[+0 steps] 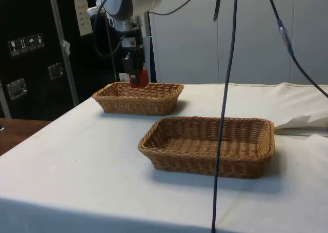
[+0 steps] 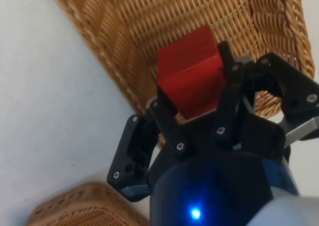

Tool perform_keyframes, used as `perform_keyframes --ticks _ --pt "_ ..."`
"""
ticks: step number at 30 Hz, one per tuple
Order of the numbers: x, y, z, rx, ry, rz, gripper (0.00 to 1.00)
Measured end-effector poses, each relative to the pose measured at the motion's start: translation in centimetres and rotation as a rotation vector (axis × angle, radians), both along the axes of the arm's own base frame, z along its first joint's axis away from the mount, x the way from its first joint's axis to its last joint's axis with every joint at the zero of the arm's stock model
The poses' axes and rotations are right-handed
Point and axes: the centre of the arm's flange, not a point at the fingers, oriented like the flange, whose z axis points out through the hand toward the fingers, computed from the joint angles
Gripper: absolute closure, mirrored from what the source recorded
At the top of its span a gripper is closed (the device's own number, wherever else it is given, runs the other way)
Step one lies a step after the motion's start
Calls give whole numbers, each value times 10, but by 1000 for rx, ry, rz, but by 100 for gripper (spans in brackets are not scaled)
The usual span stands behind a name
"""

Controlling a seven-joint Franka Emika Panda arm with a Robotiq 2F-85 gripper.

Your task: Pick up the red cube and place it into the right basket.

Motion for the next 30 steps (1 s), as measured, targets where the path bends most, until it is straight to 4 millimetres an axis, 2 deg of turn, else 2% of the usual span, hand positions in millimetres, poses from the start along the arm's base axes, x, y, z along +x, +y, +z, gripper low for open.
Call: perform_keyframes --ticks 4,20,28,30 --pt "-1 -3 -5 0 1 -10 99" --pt "-3 -6 -55 34 -11 -103 99" --pt "-3 -6 -56 37 -16 -106 99" --pt "-4 -6 -57 38 -15 -106 91"
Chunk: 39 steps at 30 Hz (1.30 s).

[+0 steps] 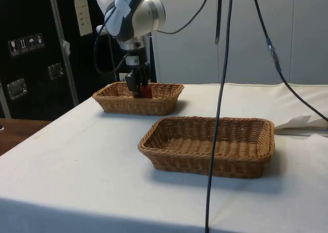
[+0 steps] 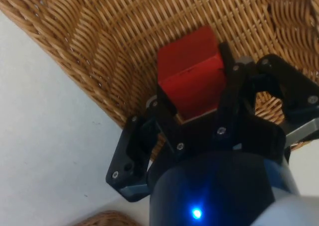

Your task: Pick up the red cube and place it into the right basket.

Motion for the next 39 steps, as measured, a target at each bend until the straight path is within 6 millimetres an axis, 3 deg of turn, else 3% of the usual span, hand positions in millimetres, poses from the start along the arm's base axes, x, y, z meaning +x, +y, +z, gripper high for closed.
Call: perform_keyframes --ticks 1,2,4,9,10,20,31,39 --pt "0 0 0 0 0 0 83" --pt "0 0 0 0 0 0 83" --pt "0 0 0 0 0 0 50" --pt "0 0 -1 0 1 0 3" --pt "0 0 -1 0 1 0 0" --pt "0 -1 1 -1 0 -2 0" --pt "-1 -6 35 28 -23 -27 0" --pt "-1 12 58 50 -42 -26 0"
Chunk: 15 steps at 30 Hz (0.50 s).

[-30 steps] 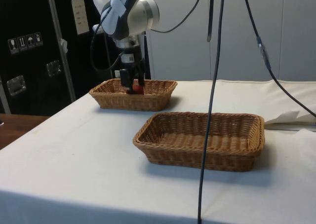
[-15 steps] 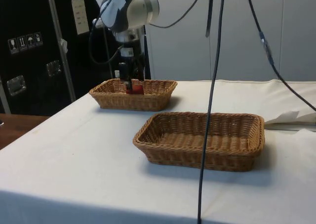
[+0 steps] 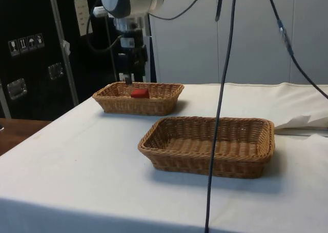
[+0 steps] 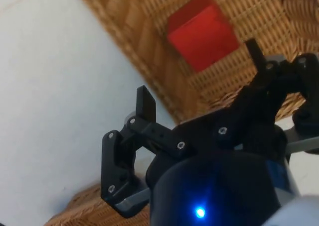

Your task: Pick up the red cube and place it into the right basket.

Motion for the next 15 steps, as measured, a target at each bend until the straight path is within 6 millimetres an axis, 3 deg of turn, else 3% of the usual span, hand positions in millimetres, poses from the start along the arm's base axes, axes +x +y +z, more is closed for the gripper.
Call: perform_keyframes --ticks 15 --pt "6 49 26 -2 -21 36 0"
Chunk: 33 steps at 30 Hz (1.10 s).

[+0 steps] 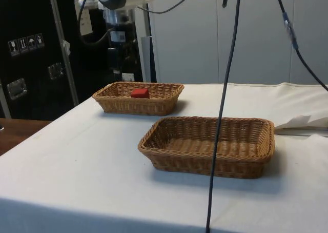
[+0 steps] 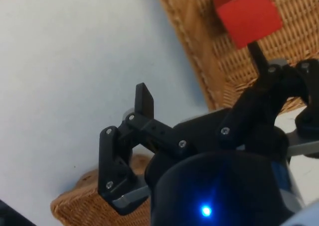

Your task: Pick up the red cube and place it into the right basket.

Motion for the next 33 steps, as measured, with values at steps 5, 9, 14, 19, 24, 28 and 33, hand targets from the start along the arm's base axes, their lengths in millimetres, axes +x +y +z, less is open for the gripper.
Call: perform_keyframes --ticks 5,9,14,19,24,28,33 --pt "3 19 7 1 -7 19 0" --pt "4 27 10 1 -11 28 0" --pt "6 45 16 0 -18 48 0" --pt "7 54 19 -1 -20 58 0" --pt "8 72 26 -6 -24 75 0" --pt "9 81 29 -9 -27 83 0" --pt "8 96 35 -16 -29 97 0"
